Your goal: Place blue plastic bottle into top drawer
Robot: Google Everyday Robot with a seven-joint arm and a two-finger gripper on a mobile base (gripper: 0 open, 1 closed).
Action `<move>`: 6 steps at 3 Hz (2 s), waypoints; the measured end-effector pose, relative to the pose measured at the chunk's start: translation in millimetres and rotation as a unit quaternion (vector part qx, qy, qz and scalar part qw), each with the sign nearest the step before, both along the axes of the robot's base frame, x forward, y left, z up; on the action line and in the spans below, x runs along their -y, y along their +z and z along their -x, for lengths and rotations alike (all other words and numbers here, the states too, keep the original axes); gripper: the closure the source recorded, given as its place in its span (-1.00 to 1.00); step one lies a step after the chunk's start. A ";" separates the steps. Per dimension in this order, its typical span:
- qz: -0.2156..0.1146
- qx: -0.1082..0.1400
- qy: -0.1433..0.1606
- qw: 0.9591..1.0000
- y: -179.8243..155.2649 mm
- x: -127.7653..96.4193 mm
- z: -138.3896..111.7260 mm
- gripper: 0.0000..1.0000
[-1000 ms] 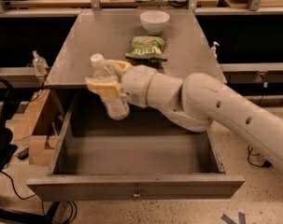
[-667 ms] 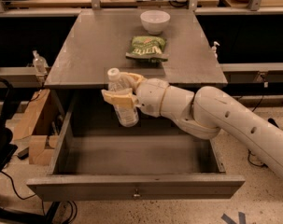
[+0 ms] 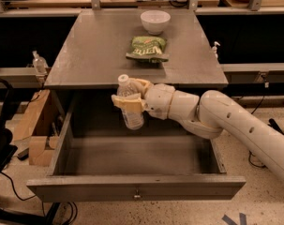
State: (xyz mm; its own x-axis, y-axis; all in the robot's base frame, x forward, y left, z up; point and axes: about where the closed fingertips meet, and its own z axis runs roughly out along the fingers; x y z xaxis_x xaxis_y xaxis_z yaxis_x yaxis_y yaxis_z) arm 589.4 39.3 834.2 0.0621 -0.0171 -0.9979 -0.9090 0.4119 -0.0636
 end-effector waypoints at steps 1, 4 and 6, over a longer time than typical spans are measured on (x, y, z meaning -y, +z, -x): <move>-0.004 -0.010 0.000 1.000 -9.2 -4.7 0.5 1.00; 0.010 -0.027 0.075 0.997 -101.3 -48.3 -9.8 1.00; -0.005 -0.036 0.073 0.997 -118.3 -51.1 -7.5 0.64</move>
Offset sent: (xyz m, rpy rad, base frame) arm 0.0028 0.0341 -0.0724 0.0134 0.0723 0.0625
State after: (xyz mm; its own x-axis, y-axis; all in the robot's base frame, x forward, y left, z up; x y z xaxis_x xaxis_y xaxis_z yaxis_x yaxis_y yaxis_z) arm 596.9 90.4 716.0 -0.0087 -0.0039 -1.0000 -0.9613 0.2754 0.0073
